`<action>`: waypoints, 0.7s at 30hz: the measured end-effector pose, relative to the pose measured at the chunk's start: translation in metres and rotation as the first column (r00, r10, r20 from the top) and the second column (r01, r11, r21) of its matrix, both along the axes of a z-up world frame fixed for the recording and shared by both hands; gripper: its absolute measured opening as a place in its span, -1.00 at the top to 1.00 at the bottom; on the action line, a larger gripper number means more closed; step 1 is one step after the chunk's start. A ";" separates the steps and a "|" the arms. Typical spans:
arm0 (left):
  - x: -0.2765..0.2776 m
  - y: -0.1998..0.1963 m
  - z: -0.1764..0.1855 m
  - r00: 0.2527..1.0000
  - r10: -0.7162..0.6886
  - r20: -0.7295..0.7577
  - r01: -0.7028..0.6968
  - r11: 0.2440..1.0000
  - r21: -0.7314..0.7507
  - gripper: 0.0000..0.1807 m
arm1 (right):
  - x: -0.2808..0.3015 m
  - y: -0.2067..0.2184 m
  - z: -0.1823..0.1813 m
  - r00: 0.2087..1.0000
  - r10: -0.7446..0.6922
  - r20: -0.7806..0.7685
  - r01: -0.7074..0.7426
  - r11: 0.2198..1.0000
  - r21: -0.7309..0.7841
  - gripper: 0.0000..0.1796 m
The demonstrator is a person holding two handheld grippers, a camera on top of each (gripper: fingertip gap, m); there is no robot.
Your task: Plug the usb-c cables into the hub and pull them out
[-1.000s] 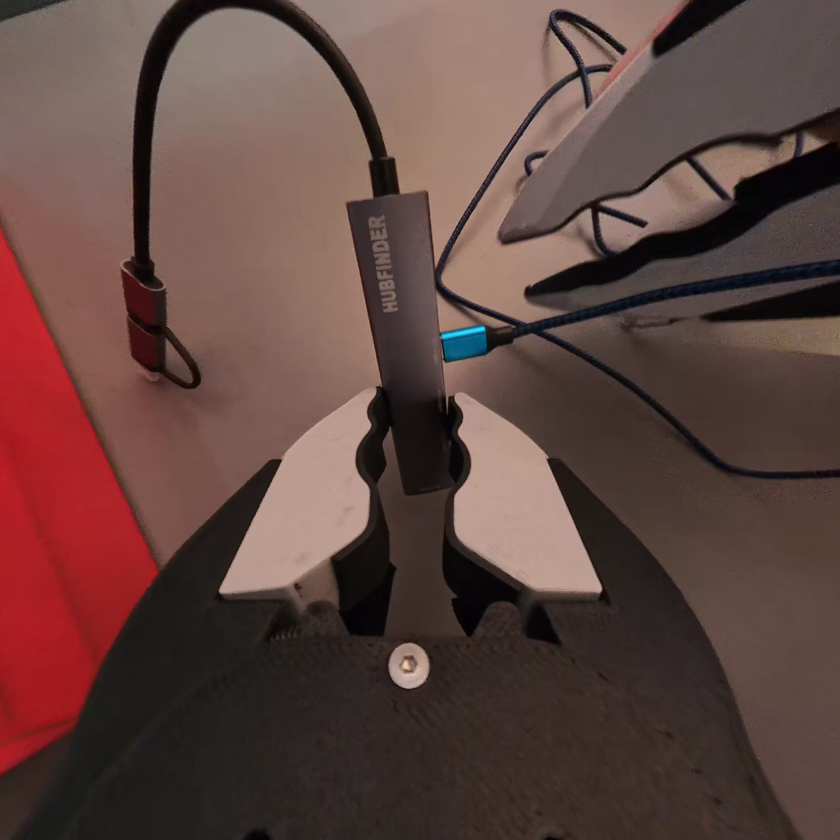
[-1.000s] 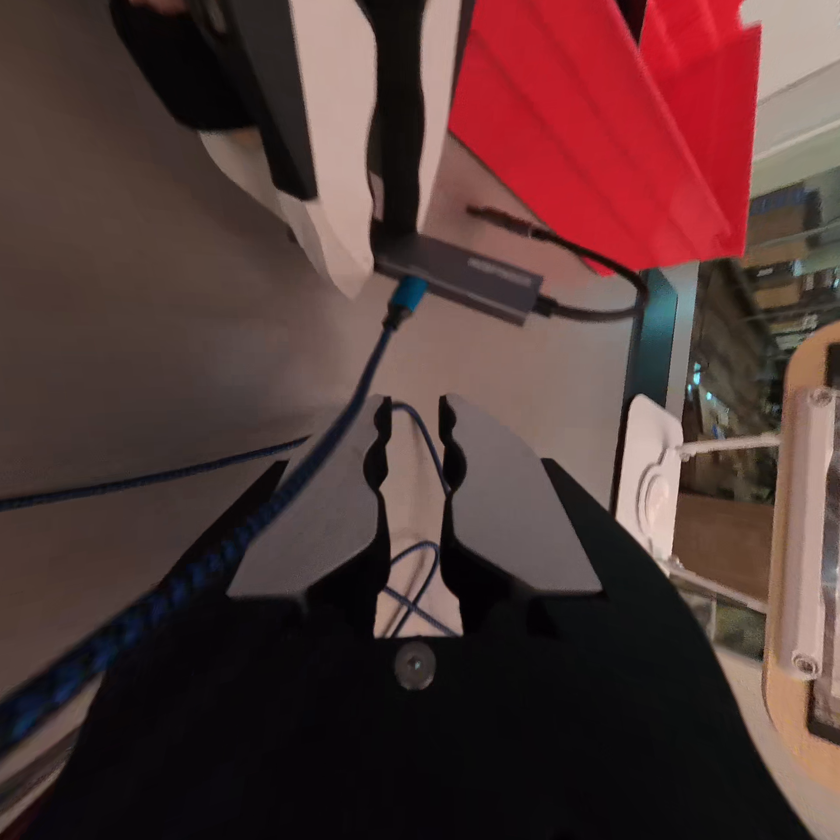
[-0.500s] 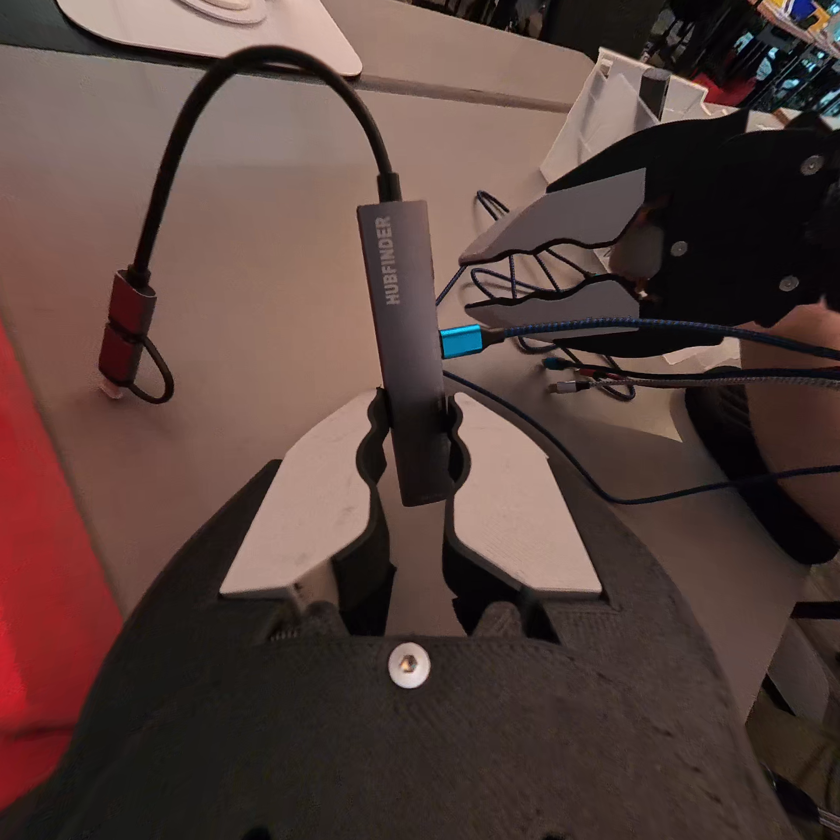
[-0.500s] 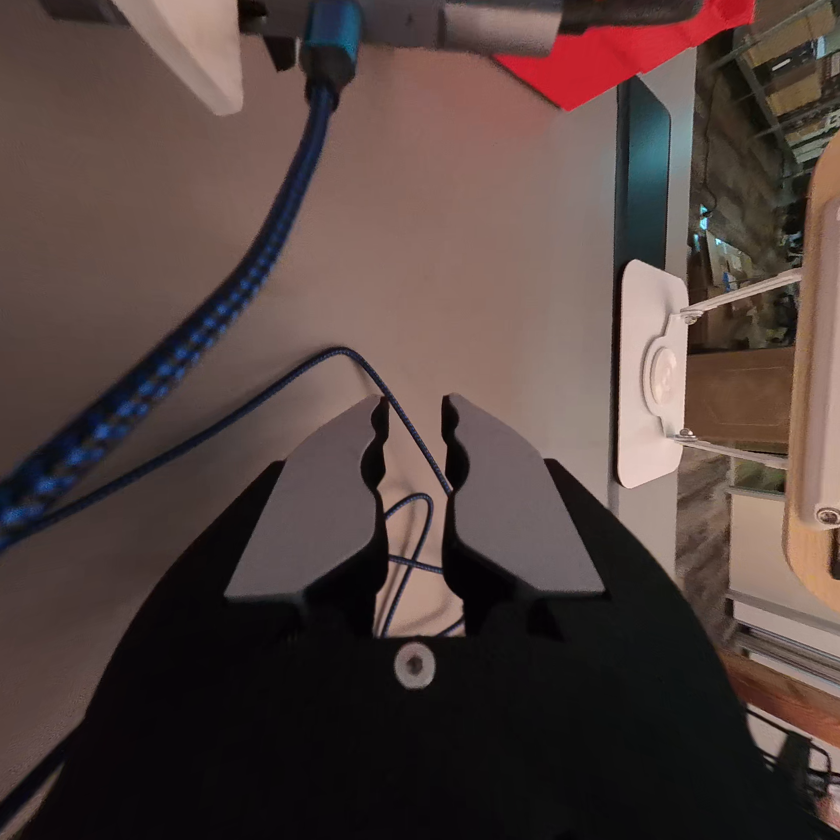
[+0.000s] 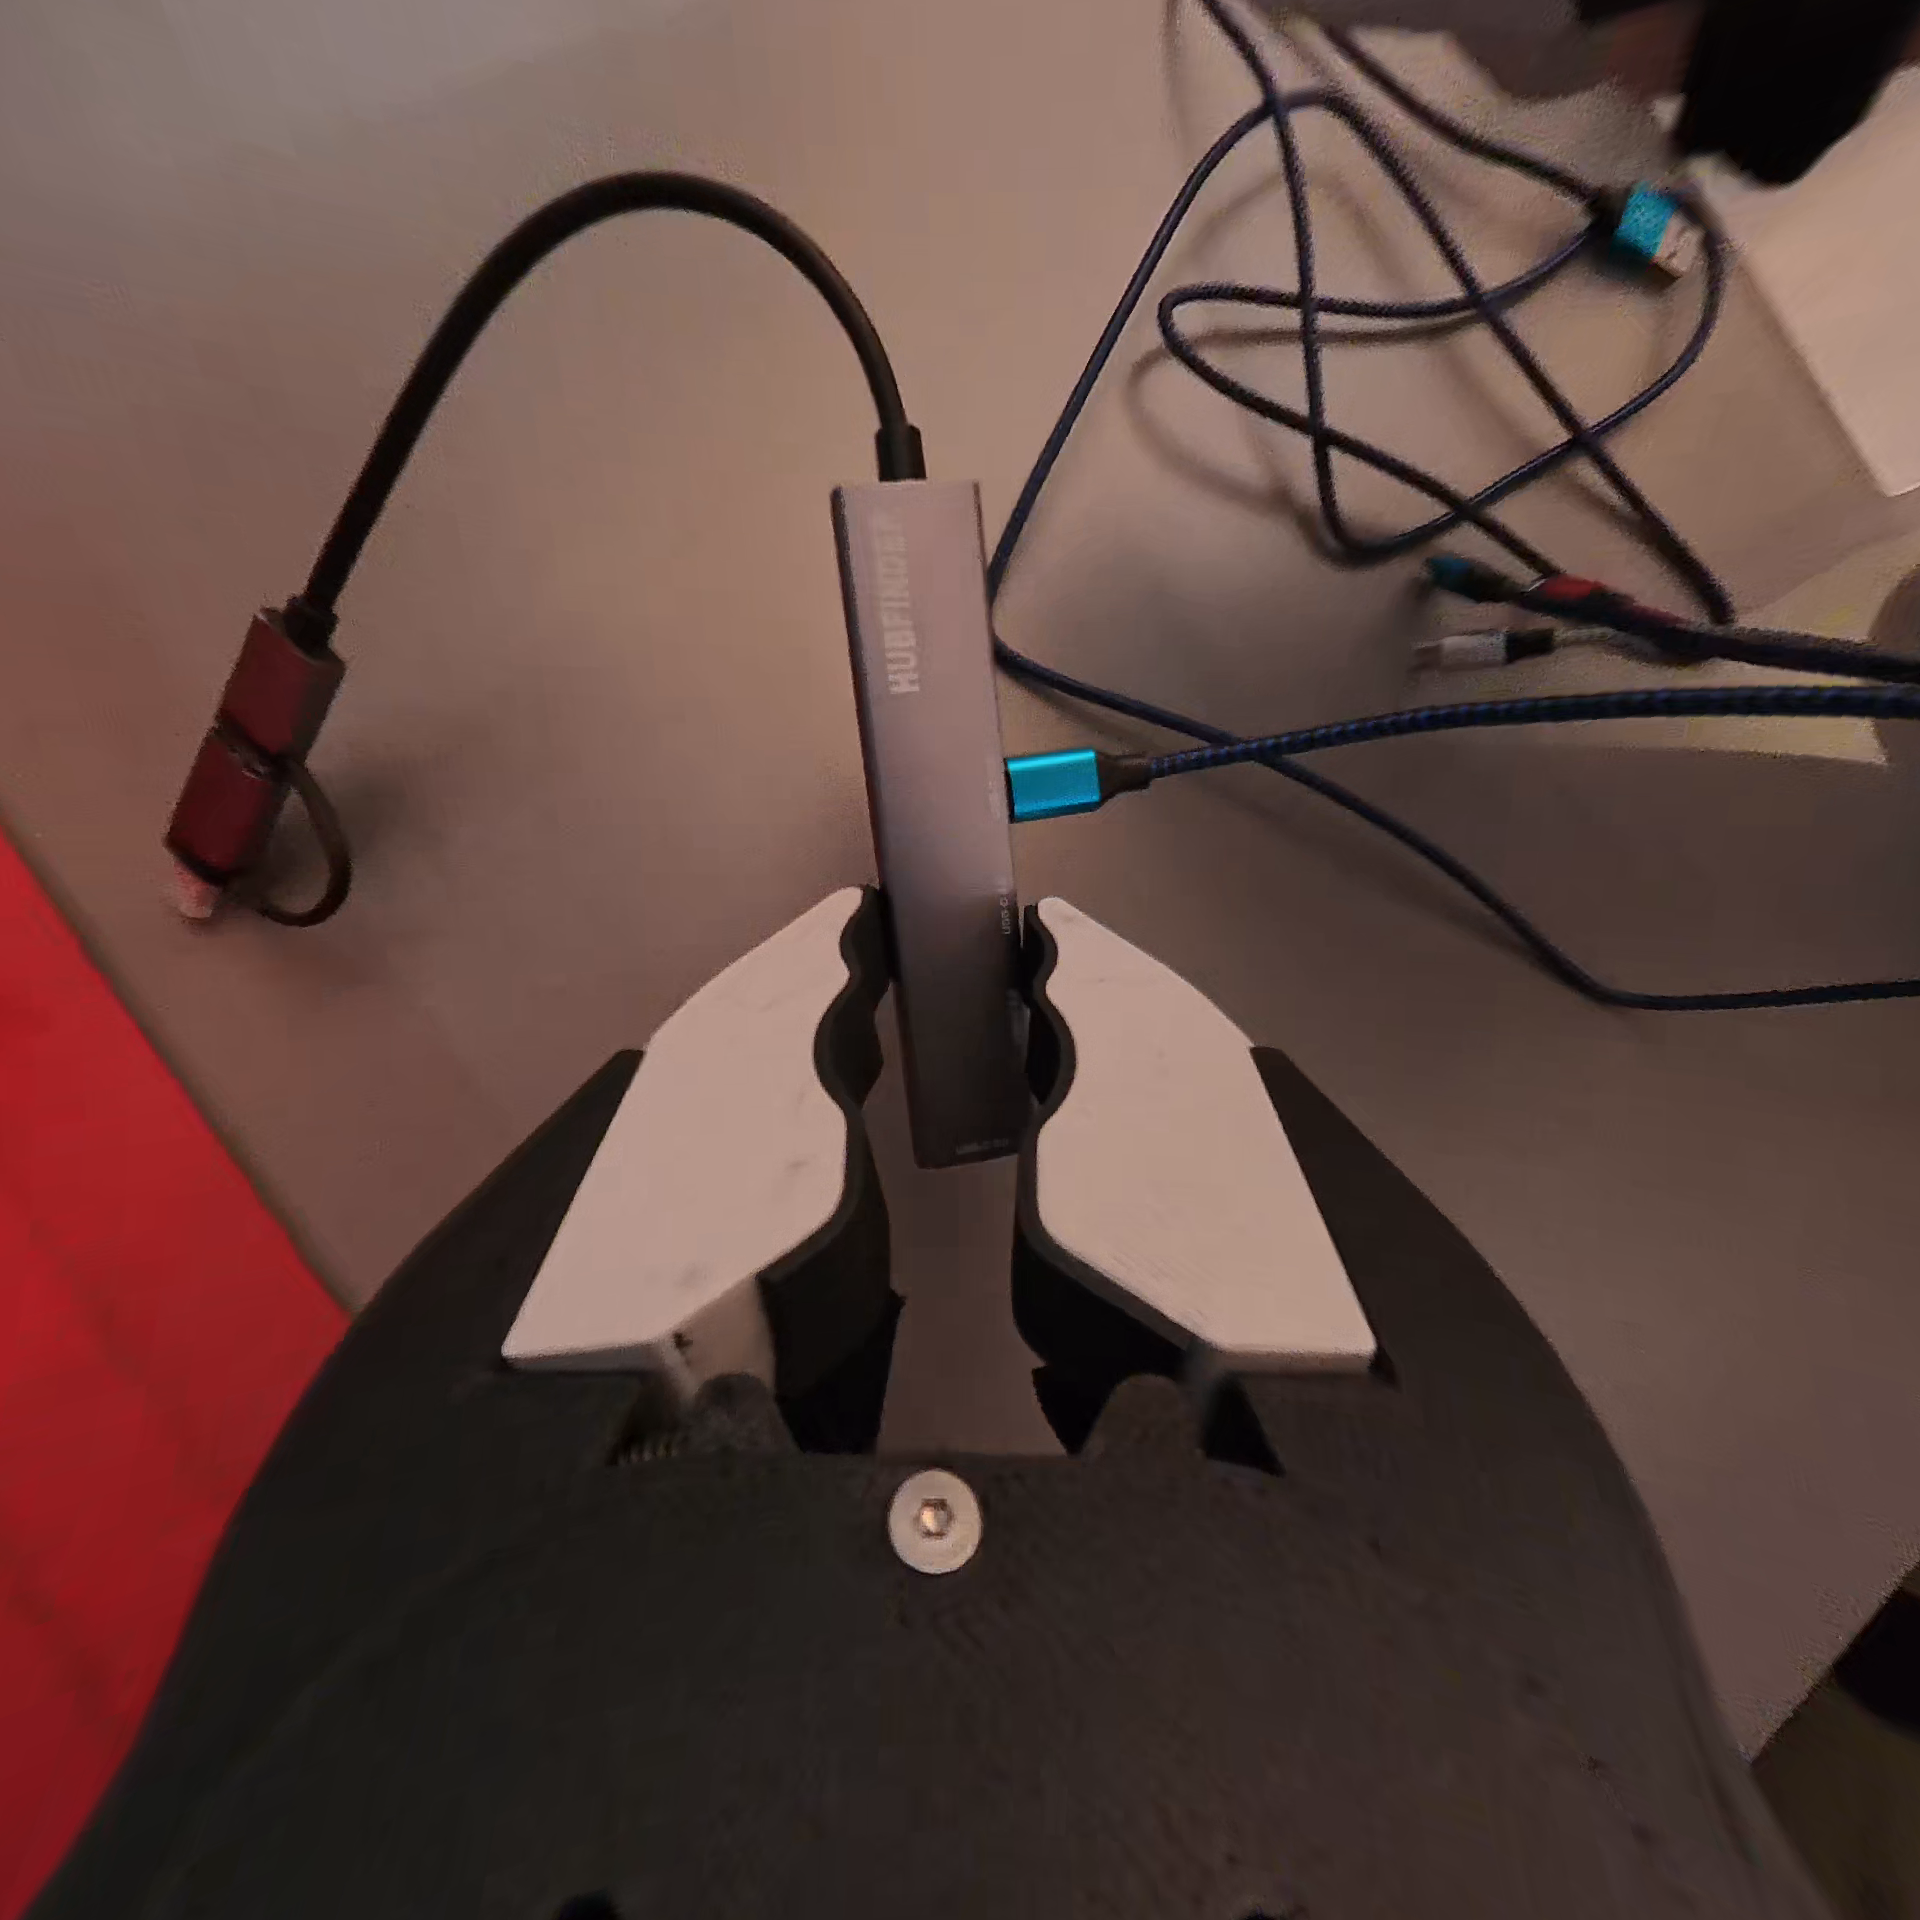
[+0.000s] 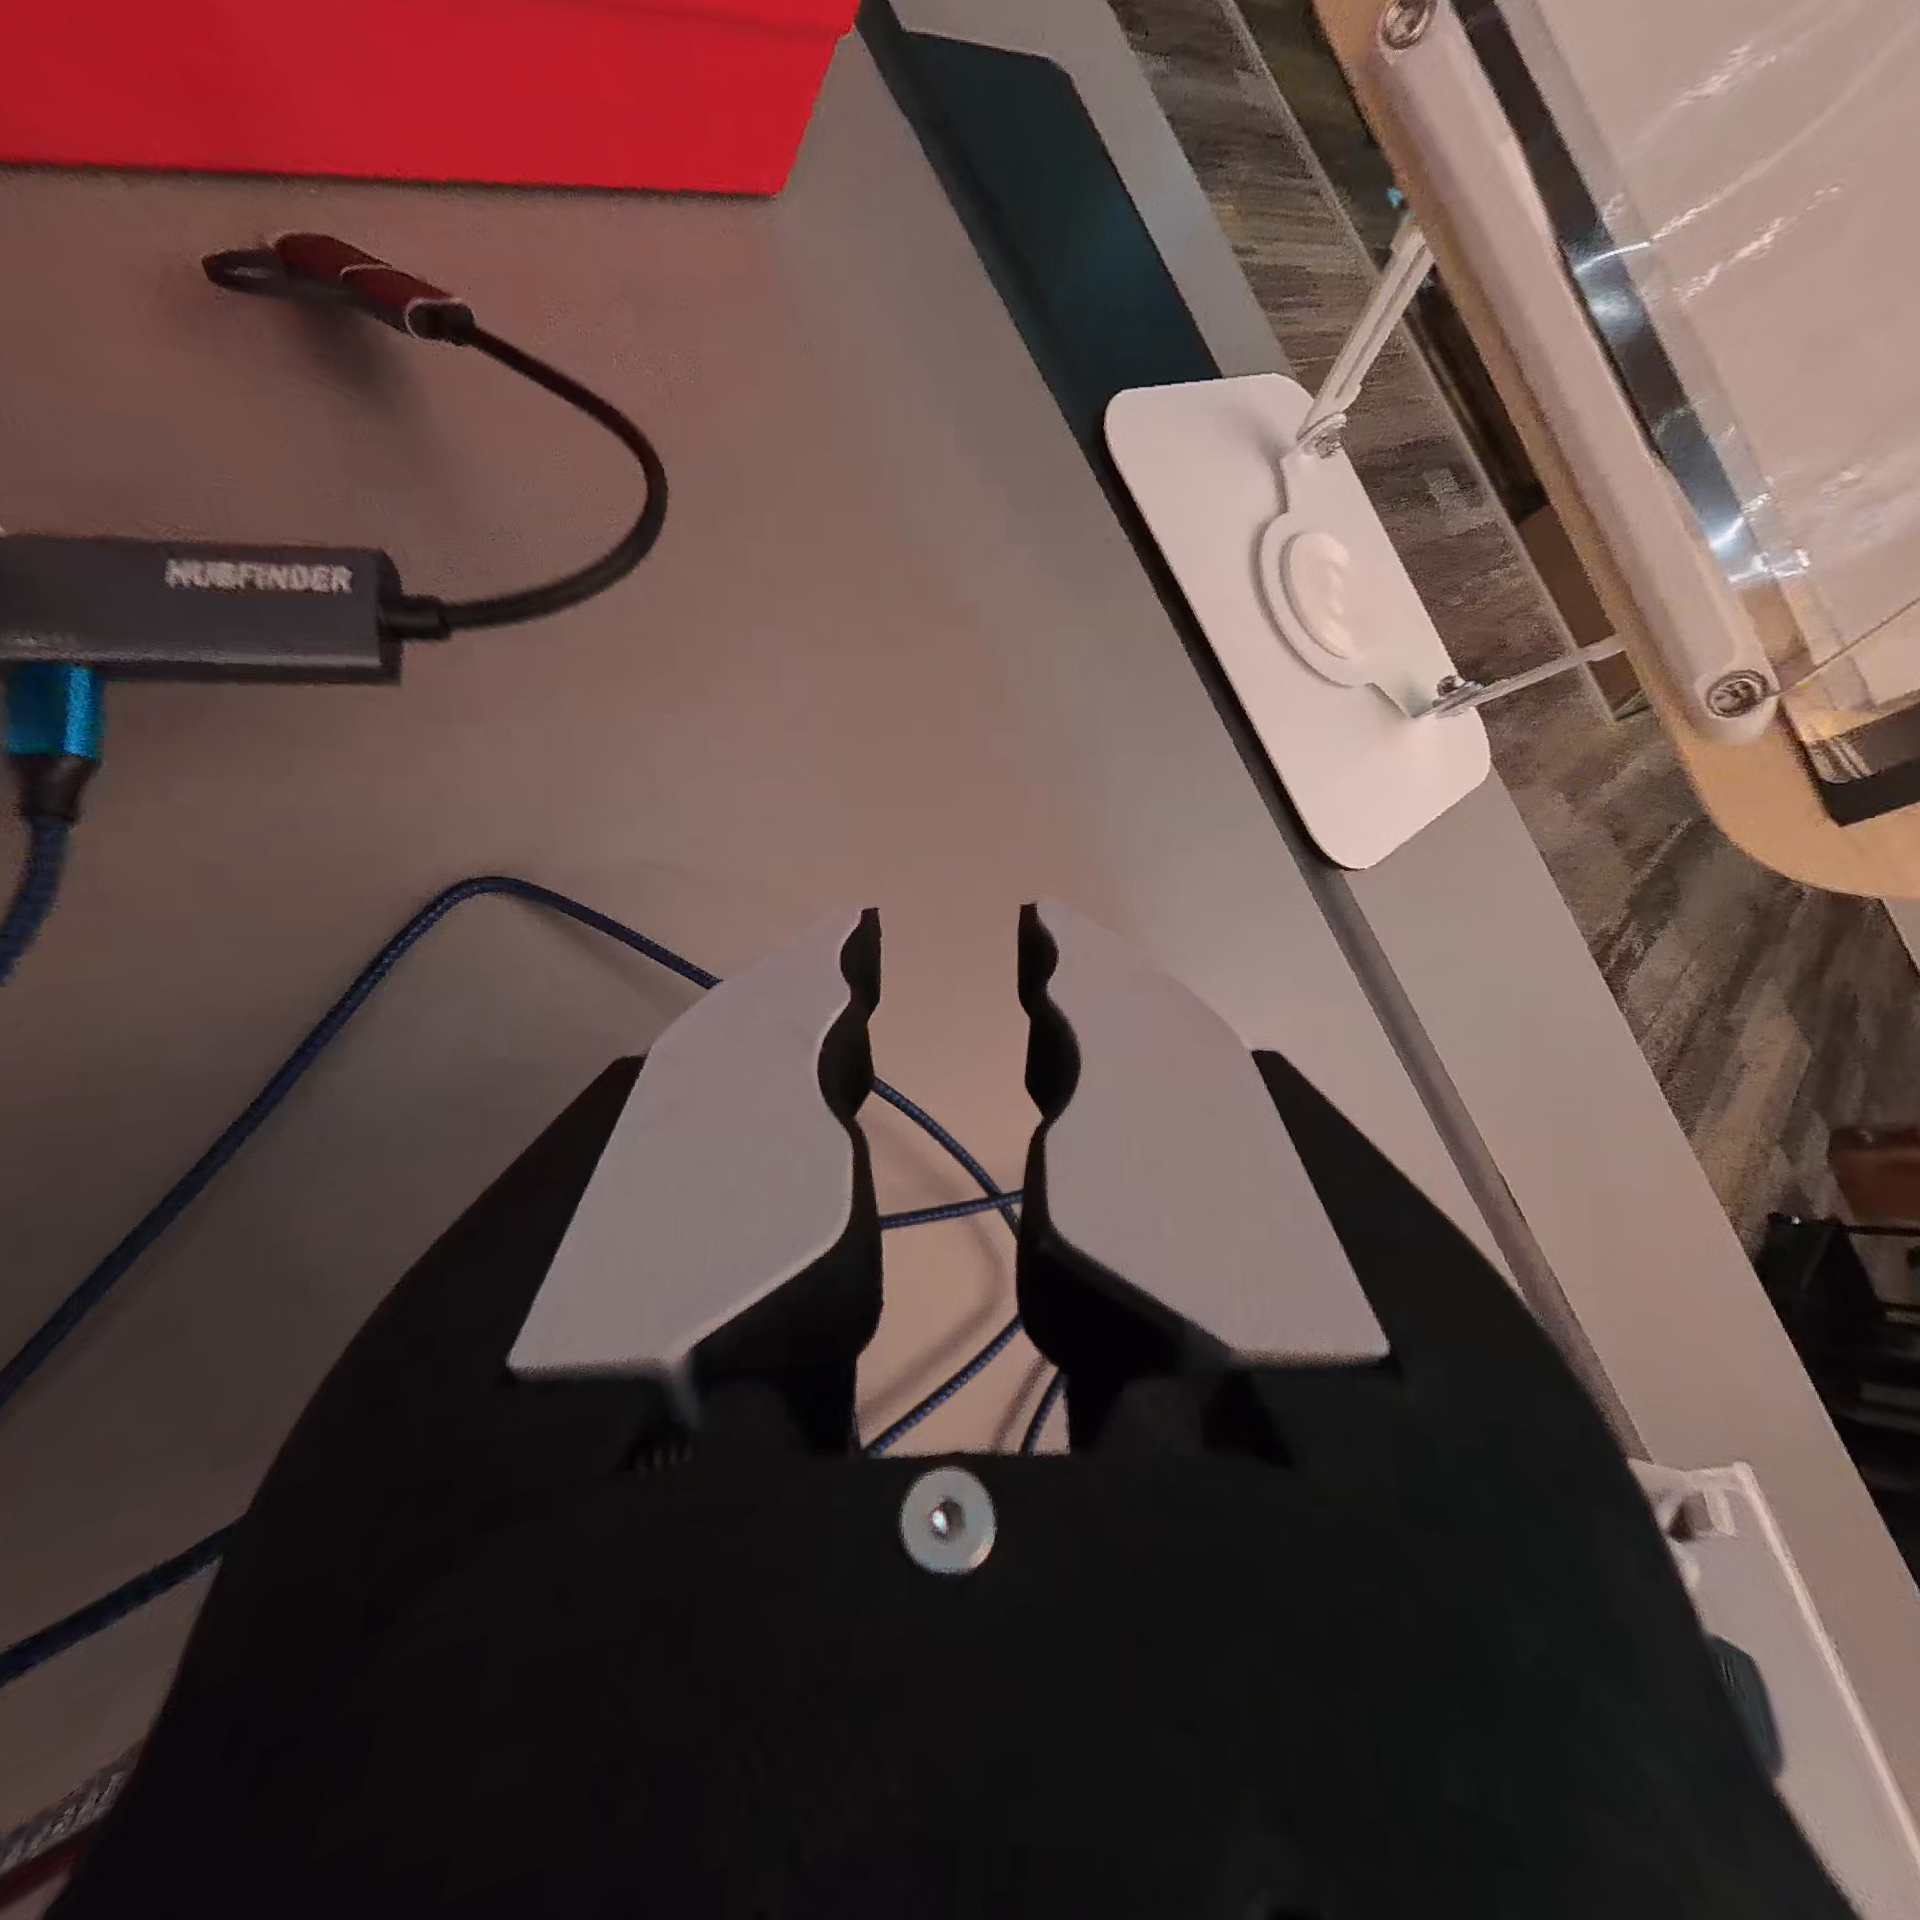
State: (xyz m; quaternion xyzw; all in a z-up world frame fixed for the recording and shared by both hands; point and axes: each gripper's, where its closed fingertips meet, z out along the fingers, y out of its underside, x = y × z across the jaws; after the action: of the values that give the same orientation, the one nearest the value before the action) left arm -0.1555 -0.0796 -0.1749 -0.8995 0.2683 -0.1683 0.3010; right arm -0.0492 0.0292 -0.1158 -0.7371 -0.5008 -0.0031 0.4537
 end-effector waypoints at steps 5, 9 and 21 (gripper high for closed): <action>0.002 0.006 -0.021 0.996 -0.020 -0.085 0.016 0.998 -0.056 0.74 | 0.000 -0.002 0.007 1.000 0.005 -0.005 -0.005 1.000 0.014 0.71; 0.008 0.009 -0.027 0.998 -0.023 -0.052 0.018 0.996 -0.090 0.74 | 0.000 -0.002 0.010 1.000 0.008 0.002 -0.008 1.000 0.021 0.71; -0.007 -0.005 0.058 0.992 0.042 0.123 -0.069 0.972 0.226 0.57 | 0.008 -0.005 0.038 0.999 0.015 -0.045 -0.012 0.997 0.071 0.71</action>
State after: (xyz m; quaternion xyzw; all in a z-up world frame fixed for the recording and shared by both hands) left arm -0.1627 -0.0845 -0.1166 -0.8543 0.2425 -0.1799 0.4231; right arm -0.0414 0.0243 -0.0775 -0.7172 -0.4947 -0.0009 0.4908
